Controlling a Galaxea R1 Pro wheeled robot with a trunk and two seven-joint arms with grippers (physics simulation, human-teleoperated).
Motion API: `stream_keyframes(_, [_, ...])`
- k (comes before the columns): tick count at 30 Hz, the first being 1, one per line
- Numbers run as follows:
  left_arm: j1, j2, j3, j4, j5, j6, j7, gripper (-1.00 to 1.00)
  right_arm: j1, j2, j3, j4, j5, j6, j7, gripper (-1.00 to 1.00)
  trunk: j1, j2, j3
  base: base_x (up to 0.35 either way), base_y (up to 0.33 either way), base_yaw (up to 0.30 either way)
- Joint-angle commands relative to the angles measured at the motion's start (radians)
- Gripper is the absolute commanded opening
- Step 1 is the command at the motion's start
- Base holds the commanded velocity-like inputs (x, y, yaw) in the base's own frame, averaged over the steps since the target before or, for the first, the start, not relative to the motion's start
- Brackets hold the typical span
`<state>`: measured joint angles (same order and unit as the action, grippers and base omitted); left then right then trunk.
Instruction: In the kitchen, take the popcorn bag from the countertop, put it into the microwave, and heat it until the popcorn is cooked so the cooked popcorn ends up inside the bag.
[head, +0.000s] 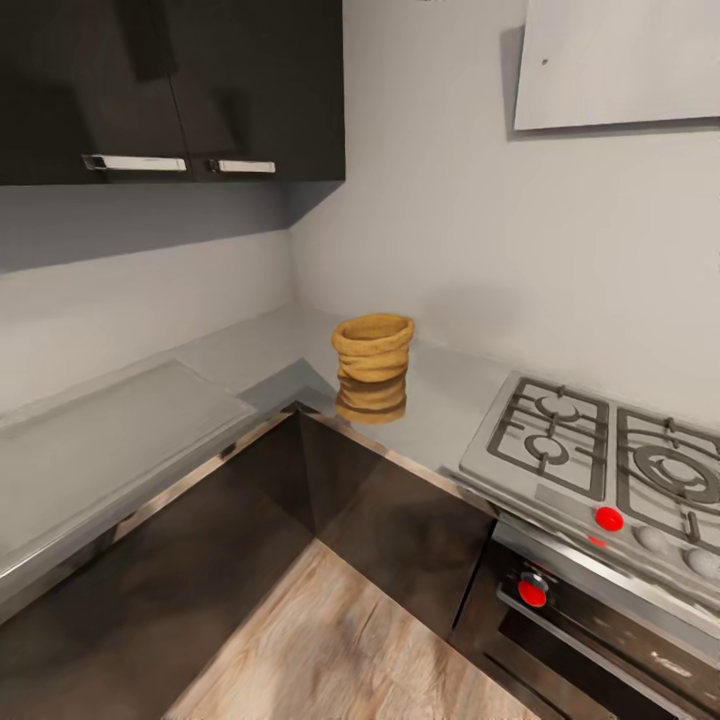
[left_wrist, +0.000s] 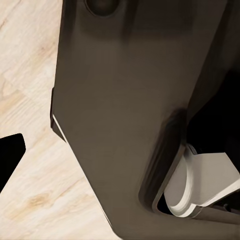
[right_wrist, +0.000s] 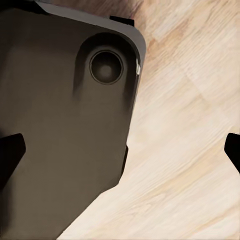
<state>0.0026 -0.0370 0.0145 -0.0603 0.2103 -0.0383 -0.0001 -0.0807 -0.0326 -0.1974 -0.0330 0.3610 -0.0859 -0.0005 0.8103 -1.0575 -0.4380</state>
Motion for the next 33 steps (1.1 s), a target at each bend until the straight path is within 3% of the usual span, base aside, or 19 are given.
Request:
stream_keyframes(1, [0.0,0.0,0.001,-0.001,0.006,-0.002,0.0,1.0,-0.001,-0.001,-0.008,0.002,0.009,-0.003,0.003,1.0,0.0,-0.001,-0.002,-0.006,0.0,0.0])
stream_keyframes(8, [0.0,0.0,0.001,-0.001,0.006,-0.002,0.0,1.0,-0.001,-0.001,-0.008,0.002,0.009,0.035,0.009,1.0,0.0,-0.001,-0.012,-0.001,0.0,0.0])
stream_keyframes(33, [0.0,0.0,0.001,-0.001,0.007,-0.002,0.0,1.0,0.0,0.001,-0.009,0.016,0.009,0.038,-0.003,1.0,0.0,-0.001,-0.052,0.0,0.0,0.028])
